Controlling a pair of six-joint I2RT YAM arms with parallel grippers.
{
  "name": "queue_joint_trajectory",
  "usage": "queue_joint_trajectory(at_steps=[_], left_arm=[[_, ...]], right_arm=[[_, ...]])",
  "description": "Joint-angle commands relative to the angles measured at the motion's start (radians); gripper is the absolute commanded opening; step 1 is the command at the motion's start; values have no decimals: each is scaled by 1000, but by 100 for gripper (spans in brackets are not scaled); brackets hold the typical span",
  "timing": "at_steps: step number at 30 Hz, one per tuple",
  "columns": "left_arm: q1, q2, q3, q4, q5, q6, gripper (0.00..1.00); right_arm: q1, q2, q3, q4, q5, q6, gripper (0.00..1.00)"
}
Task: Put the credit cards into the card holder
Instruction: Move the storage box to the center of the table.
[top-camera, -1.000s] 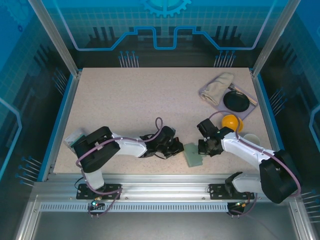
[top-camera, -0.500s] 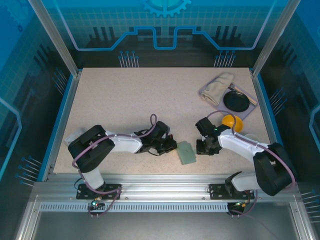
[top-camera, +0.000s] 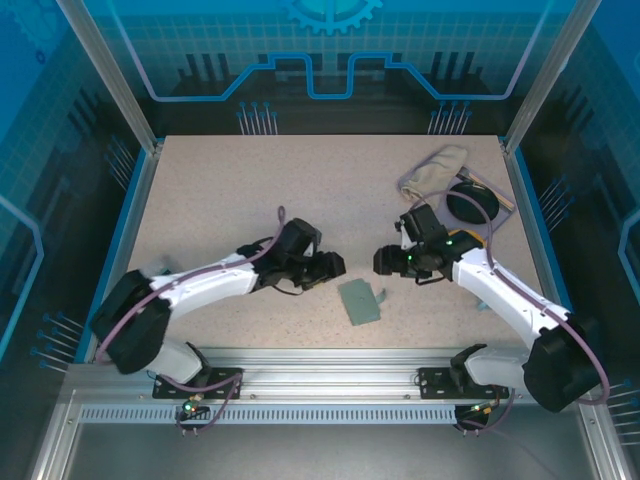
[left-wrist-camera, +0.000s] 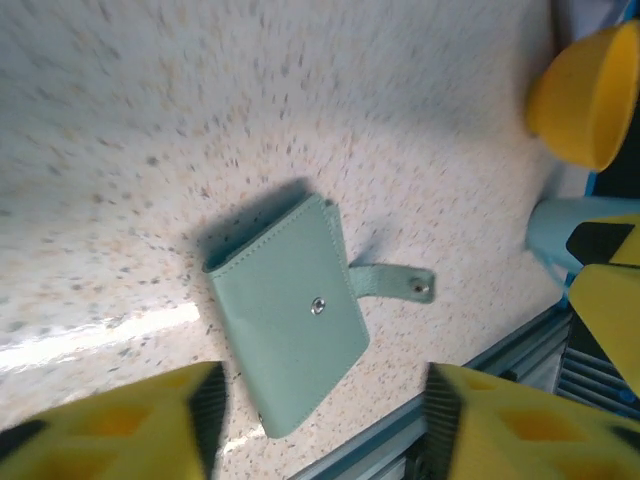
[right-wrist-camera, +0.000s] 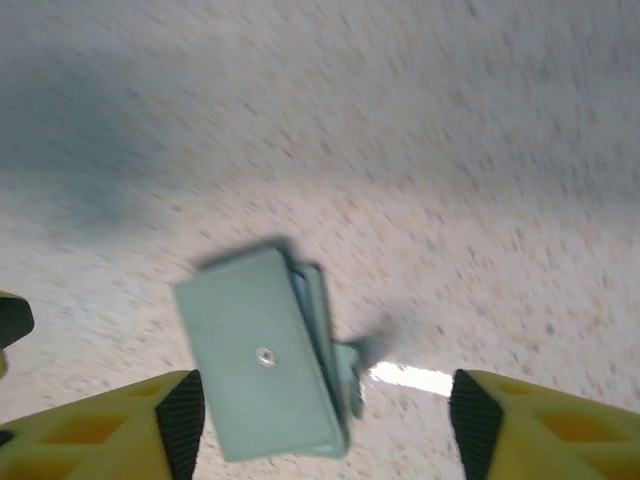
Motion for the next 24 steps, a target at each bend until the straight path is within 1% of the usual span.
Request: queue_joint_trajectory(at_steps=[1,4,5,6,8,10,15,17,20,24], left_arm=[[75,-137,47,-292,-163,60,70],[196,-250,89,-461,-263,118,84],[244,-278,105,-516,-297,141,88],[284,-301,118,-554,-317,160,98],[400,-341,148,-657,-367,188,99],[519,-374,157,-730,-411,200,99],[854,-461,108,-769,-429,216,99],[993,-489,81,-768,-408,218,99],[1156,-509,34,-740,-370,234,99],[1312,-494,-9,-693,-301,266,99]], right_arm=[[-10,11,61,71,-83,-20,72],[-2,33,71,166,-144,-34,75],[7,45,73,200,-172,-40,80],[12,60,82,221,-198,-46,83],[31,108,125,216,-250,-51,84],[61,162,168,202,-276,-59,85],[153,255,250,160,-246,-72,85],[175,278,269,145,-241,-67,85],[195,295,276,138,-245,-58,85],[208,316,291,110,-248,-57,85]])
